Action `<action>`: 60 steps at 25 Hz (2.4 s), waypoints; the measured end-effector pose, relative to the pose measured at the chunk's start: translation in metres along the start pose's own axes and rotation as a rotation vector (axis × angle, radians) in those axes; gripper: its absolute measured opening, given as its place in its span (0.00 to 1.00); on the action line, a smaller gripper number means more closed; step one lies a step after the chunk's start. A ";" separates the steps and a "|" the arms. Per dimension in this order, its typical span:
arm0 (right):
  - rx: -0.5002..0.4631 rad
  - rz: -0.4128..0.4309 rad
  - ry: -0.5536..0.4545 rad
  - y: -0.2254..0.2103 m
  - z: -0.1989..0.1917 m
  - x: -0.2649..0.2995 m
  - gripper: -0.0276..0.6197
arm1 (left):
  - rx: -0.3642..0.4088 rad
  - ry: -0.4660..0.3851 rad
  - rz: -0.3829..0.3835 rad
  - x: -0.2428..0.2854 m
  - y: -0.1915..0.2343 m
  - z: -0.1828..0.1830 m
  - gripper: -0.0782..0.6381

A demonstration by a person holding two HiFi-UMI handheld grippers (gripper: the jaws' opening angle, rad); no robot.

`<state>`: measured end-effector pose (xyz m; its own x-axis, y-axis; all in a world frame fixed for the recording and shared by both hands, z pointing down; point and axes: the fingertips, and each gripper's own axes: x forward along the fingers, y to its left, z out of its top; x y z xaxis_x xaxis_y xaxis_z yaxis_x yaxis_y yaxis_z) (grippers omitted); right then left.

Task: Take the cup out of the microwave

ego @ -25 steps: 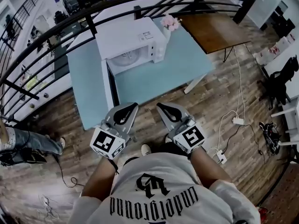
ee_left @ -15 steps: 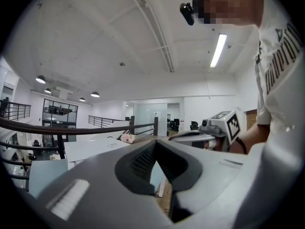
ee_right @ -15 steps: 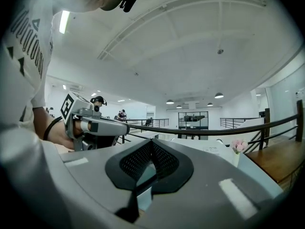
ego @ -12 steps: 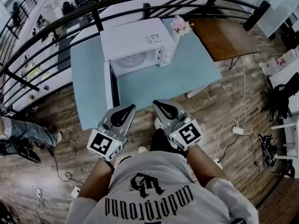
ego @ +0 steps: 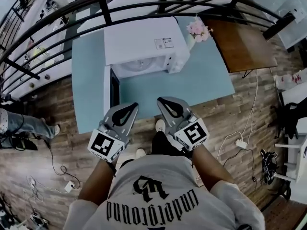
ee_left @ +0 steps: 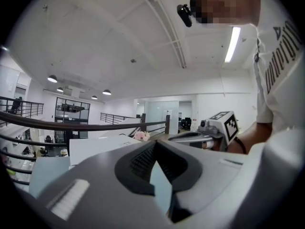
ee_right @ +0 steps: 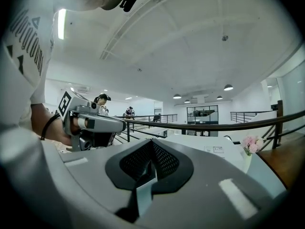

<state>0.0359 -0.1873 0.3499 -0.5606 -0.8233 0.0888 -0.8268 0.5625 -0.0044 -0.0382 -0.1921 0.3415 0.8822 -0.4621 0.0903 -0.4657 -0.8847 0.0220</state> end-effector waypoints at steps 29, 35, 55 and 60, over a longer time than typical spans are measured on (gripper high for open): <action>0.085 0.306 0.164 -0.127 -0.133 0.132 0.15 | -0.135 0.136 0.276 0.124 0.114 -0.095 0.18; 0.115 0.309 0.195 -0.132 -0.161 0.152 0.18 | -0.170 0.168 0.275 0.128 0.123 -0.126 0.18; 0.135 0.248 0.274 -0.137 -0.253 0.217 0.23 | -0.203 0.191 0.334 0.144 0.178 -0.203 0.18; 0.114 0.251 0.266 -0.136 -0.260 0.228 0.23 | -0.207 0.197 0.343 0.144 0.182 -0.214 0.18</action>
<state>0.0327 -0.4314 0.6295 -0.7270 -0.6043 0.3260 -0.6736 0.7197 -0.1683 -0.0111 -0.4065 0.5712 0.6534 -0.6885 0.3146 -0.7510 -0.6419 0.1548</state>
